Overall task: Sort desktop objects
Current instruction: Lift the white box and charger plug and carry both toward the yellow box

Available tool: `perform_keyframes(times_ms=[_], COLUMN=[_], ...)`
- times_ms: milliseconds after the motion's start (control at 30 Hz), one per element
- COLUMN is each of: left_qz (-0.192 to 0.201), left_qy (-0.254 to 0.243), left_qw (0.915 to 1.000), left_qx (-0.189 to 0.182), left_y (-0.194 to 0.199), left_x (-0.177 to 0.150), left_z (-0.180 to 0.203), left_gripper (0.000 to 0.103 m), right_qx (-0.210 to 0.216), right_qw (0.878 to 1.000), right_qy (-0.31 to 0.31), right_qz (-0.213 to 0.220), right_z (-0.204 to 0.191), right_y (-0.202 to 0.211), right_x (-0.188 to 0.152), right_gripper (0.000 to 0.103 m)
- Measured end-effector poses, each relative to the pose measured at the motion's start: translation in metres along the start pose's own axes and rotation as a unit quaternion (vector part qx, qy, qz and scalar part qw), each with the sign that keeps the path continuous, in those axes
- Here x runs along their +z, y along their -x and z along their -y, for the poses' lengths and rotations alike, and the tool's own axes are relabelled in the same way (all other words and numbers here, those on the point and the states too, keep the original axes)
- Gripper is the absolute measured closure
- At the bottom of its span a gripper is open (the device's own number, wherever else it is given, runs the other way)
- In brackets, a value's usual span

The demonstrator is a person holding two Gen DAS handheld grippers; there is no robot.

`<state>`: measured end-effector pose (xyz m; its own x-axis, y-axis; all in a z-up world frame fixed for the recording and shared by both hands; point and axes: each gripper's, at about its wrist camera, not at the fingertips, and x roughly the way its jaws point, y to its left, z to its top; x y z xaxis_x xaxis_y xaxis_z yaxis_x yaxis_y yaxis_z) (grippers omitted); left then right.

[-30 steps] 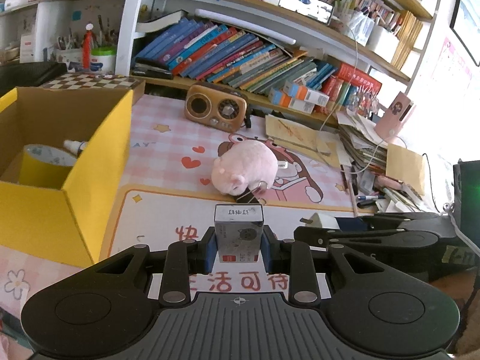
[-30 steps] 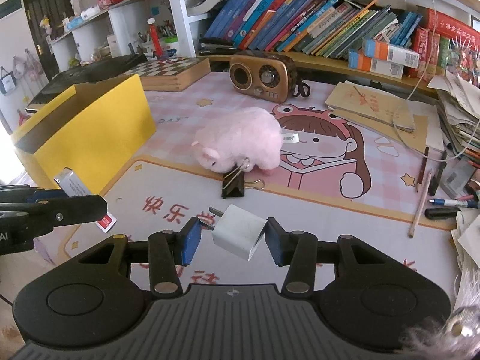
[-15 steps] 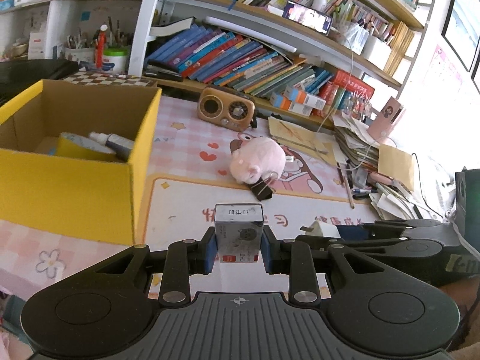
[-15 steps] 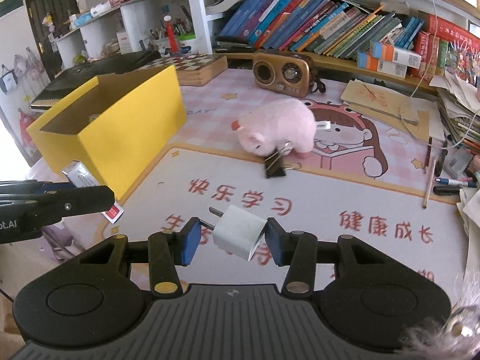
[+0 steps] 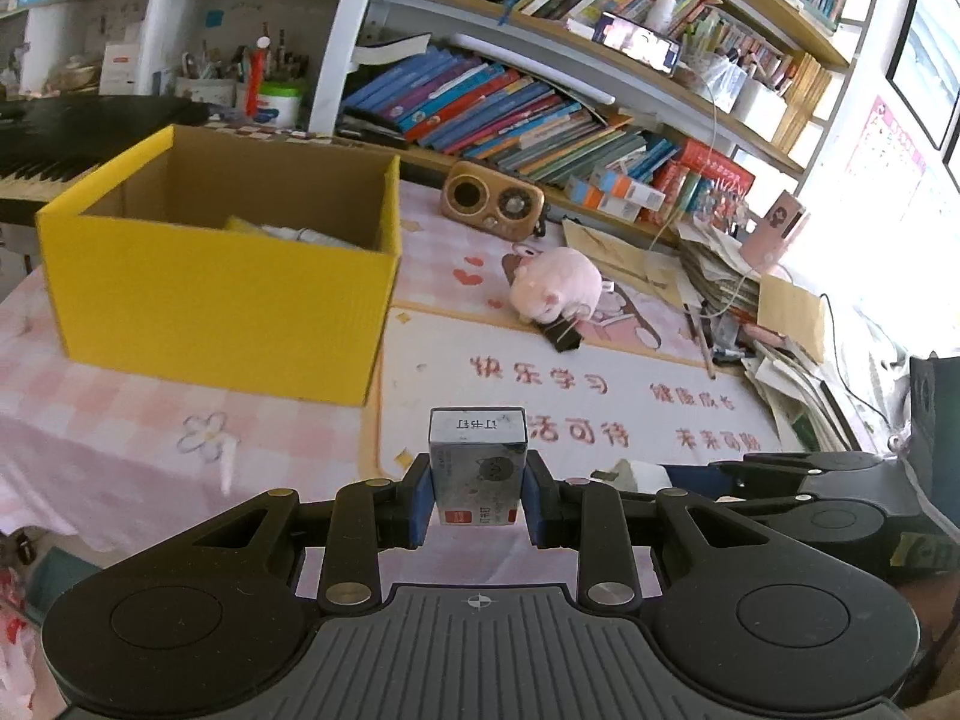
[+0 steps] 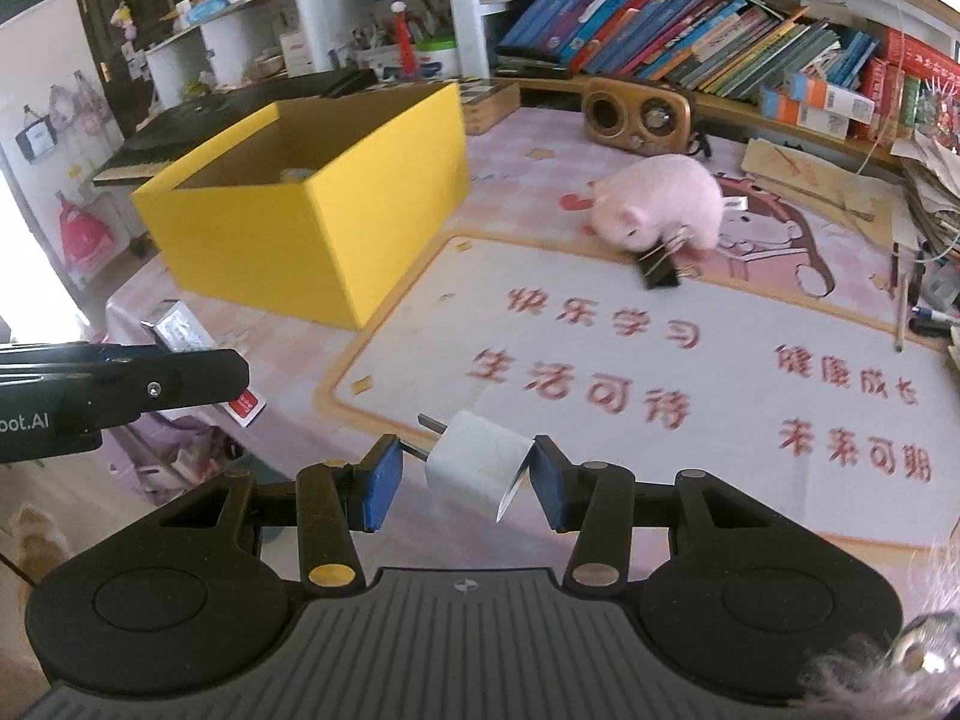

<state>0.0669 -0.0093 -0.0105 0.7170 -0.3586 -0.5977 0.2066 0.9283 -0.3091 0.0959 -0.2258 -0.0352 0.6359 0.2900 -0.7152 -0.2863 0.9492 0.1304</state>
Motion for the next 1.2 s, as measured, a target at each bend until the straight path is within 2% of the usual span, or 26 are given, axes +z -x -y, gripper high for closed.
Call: perform_keyframes(times_ms=[533, 900, 1200], left_qz=[0.005, 0.029, 0.039], left_qy=[0.003, 0.022, 0.032], left_qw=[0.9999, 0.9986, 0.9977], left_qx=[0.014, 0.039, 0.045], left_y=[0.057, 0.086, 0.095], left_x=[-0.032, -0.039, -0.040], left_z=[-0.041, -0.069, -0.082], left_gripper=[0.075, 0.075, 0.075], right_qx=[0.014, 0.036, 0.044], right_qw=[1.000, 0.999, 0.998], right_qy=[0.001, 0.032, 0.051], right_qz=[0.000, 0.007, 0.007], right_z=[-0.072, -0.113, -0.131], right_y=[0.013, 0.009, 0.005], right_x=[-0.033, -0.030, -0.026], right_gripper=[0.059, 0.059, 0.059])
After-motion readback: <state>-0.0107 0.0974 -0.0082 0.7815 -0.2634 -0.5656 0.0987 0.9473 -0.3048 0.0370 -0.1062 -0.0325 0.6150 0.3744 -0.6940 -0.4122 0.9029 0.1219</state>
